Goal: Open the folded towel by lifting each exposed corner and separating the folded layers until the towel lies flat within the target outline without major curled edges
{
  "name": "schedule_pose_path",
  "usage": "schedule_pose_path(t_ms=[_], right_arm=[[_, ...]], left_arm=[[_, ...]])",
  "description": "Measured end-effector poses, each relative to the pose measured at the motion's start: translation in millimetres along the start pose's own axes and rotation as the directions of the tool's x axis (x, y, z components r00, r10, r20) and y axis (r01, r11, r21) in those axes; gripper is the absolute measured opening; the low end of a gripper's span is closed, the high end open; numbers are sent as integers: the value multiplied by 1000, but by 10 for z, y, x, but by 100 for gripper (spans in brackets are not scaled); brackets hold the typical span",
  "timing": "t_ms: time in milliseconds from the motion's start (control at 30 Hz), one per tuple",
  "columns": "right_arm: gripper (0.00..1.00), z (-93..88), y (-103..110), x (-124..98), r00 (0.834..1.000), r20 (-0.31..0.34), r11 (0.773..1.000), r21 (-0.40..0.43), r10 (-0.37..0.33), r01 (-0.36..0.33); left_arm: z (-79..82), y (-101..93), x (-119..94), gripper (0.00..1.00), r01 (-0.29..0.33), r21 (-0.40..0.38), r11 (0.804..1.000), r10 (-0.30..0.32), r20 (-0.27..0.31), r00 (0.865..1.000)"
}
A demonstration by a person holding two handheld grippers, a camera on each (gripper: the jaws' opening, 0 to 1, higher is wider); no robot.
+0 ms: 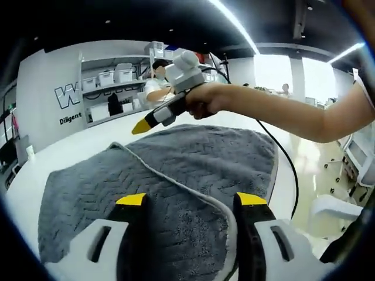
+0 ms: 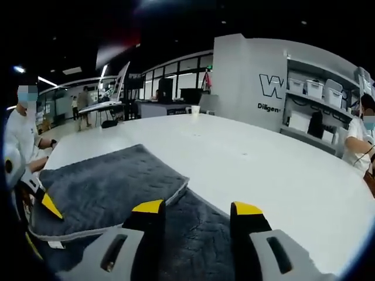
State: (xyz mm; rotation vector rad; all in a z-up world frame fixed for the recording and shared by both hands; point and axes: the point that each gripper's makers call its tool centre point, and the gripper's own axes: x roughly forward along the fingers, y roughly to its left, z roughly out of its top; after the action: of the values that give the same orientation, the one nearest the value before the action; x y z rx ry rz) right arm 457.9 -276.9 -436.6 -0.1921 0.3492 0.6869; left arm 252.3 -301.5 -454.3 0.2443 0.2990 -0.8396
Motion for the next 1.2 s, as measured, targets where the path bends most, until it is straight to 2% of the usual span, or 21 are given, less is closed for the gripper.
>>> schedule_pose_path(t_ms=[200, 400, 567, 700, 800, 900, 967, 1200], right_arm=[[41, -32, 110, 127, 1000, -6, 1000, 18, 25, -25], [41, -57, 176, 217, 999, -13, 999, 25, 41, -40], [40, -68, 211, 267, 999, -16, 998, 33, 47, -47], [39, -77, 226, 323, 998, -24, 998, 32, 50, -49], [38, -71, 233, 357, 998, -29, 998, 30, 49, -48], [37, -53, 241, 399, 998, -27, 998, 38, 51, -50], [35, -39, 270, 414, 998, -20, 998, 35, 60, -59], [33, -78, 309, 535, 997, -42, 996, 49, 72, -70]], left_arm=[[23, 6, 7, 41, 5, 1, 1000, -5, 15, 1000], [19, -15, 40, 33, 18, -7, 1000, -18, 19, 1000], [38, -28, 22, 25, 25, 21, 999, -25, 21, 999], [29, 33, 43, 17, 17, 37, 999, -18, 22, 1000], [46, 19, 41, 15, 22, 23, 999, -23, 29, 999], [68, -6, 32, 11, 26, 38, 999, -27, 35, 999], [74, -47, 40, 9, 55, 75, 996, -58, 33, 998], [106, -17, 31, 6, 56, 67, 996, -59, 47, 997]])
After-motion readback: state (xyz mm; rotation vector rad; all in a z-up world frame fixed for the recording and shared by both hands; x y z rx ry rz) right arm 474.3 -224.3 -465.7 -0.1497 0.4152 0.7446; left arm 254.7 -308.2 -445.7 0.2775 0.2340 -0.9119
